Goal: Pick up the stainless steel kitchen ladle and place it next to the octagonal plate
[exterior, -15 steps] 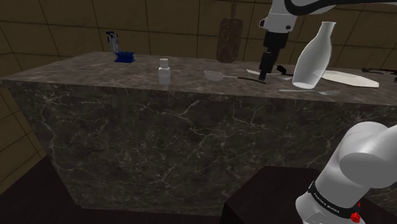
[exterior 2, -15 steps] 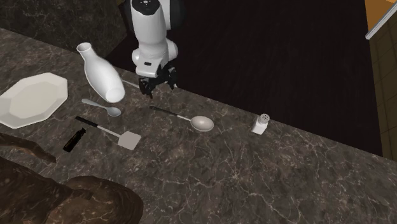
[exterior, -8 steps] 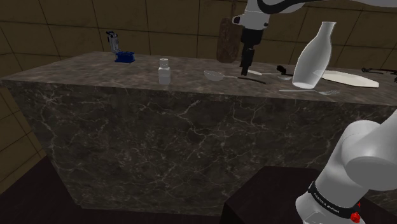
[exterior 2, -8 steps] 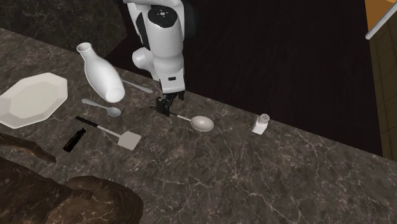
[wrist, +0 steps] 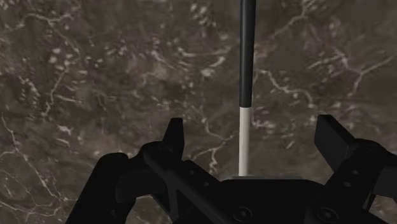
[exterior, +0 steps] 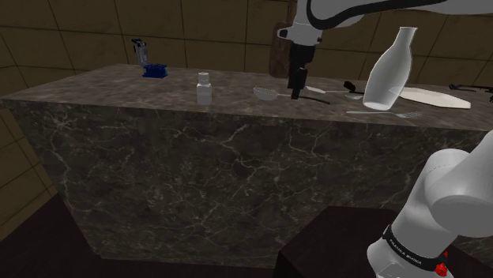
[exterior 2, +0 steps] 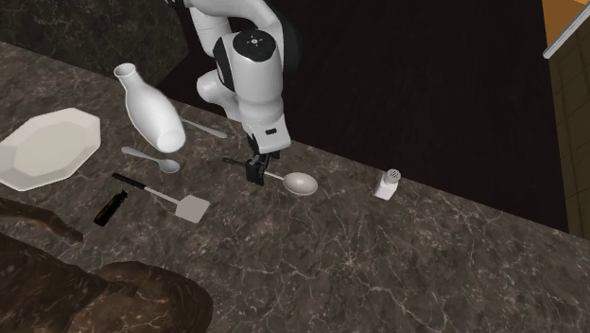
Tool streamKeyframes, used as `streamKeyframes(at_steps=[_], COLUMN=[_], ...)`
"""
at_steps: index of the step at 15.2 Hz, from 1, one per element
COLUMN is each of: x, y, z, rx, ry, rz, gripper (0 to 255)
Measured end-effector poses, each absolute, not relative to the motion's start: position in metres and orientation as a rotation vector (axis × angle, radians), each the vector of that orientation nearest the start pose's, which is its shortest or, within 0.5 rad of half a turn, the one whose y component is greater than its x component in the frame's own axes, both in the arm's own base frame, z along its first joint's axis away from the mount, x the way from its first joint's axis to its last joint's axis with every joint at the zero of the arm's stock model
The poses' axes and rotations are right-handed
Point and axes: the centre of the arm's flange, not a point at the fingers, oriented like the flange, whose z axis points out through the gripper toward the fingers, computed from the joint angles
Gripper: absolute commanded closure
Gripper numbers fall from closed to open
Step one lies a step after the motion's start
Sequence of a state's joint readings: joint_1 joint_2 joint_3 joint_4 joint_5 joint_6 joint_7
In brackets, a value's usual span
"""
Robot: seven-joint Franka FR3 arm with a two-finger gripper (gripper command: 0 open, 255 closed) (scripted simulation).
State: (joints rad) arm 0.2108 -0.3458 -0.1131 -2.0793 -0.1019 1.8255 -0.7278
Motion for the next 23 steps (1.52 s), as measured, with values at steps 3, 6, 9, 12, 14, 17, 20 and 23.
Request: streamKeyframes(at_steps=[3,6,9,12,14,17,20,23], x=[0.462,0.462,0.462,0.462,0.462,0.462,0.462,0.463], y=[0.029,0.029,0.029,0.029,0.029,0.029,0.029,0.029], z=[0.566,0.565,0.565,0.565,0.565,0.565,0.568,0.580], rx=[-2.938,-2.938,-2.938,-2.938,-2.938,-2.938,-2.938,-2.938], ry=[-1.333,-1.334,-1.334,-1.334,-1.334,-1.334,-1.334,-1.334], rz=[-0.108,-0.109,-0.109,-0.109,-0.109,-0.109,-0.109,-0.109], gripper=[0,0,255,255,255,255,255,255])
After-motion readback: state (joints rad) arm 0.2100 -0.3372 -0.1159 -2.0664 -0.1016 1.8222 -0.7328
